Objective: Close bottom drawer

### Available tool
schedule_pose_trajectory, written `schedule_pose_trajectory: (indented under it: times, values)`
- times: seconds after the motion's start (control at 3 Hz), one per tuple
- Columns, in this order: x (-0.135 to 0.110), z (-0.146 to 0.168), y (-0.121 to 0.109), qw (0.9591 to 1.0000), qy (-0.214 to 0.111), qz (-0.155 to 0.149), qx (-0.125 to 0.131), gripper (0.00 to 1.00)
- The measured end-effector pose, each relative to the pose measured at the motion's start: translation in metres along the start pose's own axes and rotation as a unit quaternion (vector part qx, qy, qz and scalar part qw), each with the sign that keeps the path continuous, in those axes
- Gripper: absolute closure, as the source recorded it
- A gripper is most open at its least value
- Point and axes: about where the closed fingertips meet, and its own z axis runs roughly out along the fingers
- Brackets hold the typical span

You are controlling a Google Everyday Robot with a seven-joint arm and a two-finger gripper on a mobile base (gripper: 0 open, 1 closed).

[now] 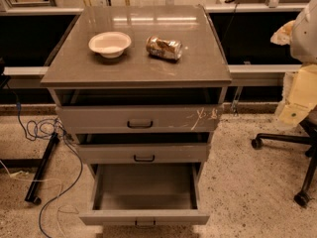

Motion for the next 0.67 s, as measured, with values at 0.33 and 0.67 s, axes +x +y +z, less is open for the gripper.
schedule_pose_trajectory:
  times: [0.33,0.67]
  values:
    - [0.000,0.000,0.000,1.0000,0.000,0.000,0.000,0.00]
    - [0.002,0.019,0.016,0.9995,-0.020,0.014,-0.021,0.00]
